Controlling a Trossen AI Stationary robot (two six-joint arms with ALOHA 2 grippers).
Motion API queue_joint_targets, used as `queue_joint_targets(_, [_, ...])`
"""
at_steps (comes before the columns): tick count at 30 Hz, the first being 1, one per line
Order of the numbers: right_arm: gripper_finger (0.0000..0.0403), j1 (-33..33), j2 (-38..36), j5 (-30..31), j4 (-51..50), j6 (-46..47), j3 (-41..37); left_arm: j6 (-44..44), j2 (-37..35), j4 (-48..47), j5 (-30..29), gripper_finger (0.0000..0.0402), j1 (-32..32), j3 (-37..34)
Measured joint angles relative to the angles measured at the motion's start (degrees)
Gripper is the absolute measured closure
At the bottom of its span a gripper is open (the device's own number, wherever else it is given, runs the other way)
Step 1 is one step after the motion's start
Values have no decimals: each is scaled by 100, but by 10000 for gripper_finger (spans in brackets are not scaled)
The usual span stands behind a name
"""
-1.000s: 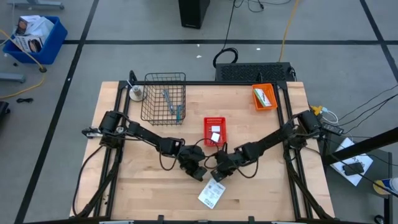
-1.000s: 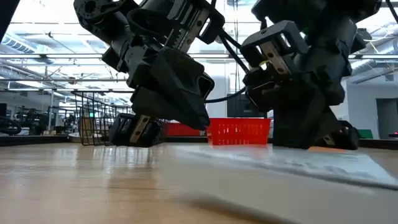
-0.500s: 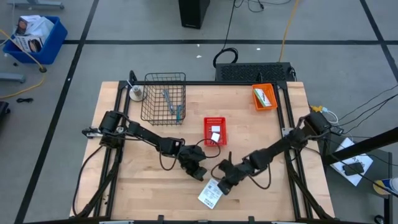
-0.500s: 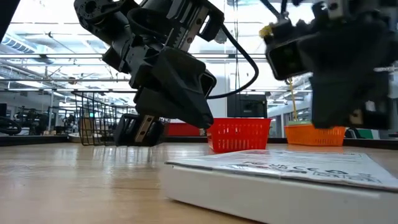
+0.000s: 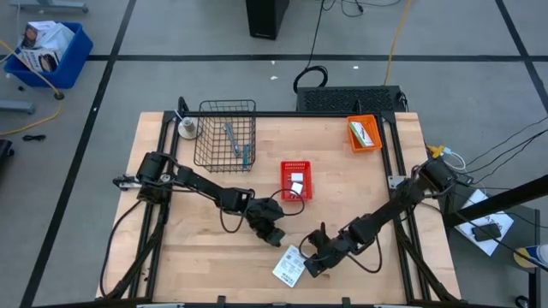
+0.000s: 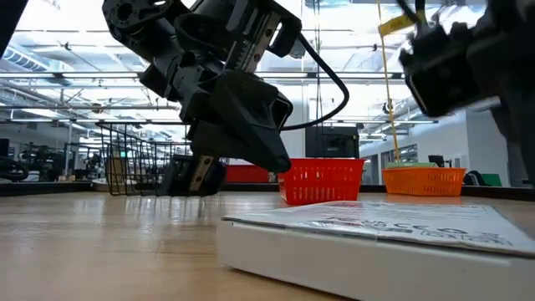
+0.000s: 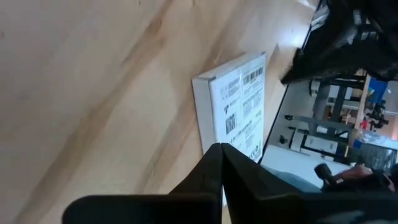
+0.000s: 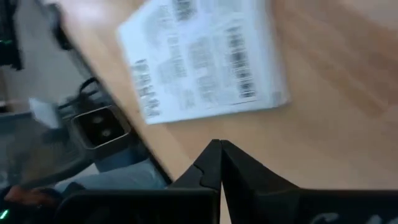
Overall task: Pick and place items into bin
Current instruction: Put the white card reader box into the orange bin
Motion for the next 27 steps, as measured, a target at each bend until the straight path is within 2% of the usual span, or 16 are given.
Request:
queue_joint_targets(8, [403, -111, 421, -313, 47, 499, 5, -54, -2, -74, 31, 396, -150, 0])
queue_joint_targets(17, [403, -618, 485, -286, 132, 288, 9, -59, -2, -227, -202, 398, -194, 0])
queue_joint_targets(23, [403, -826, 490, -254, 258, 159, 9, -355, 69, -345, -515, 399, -432, 9])
queue_joint_targets(27, [403, -838, 489, -240, 260, 120, 7, -632, 225, -387, -486, 397, -554, 23])
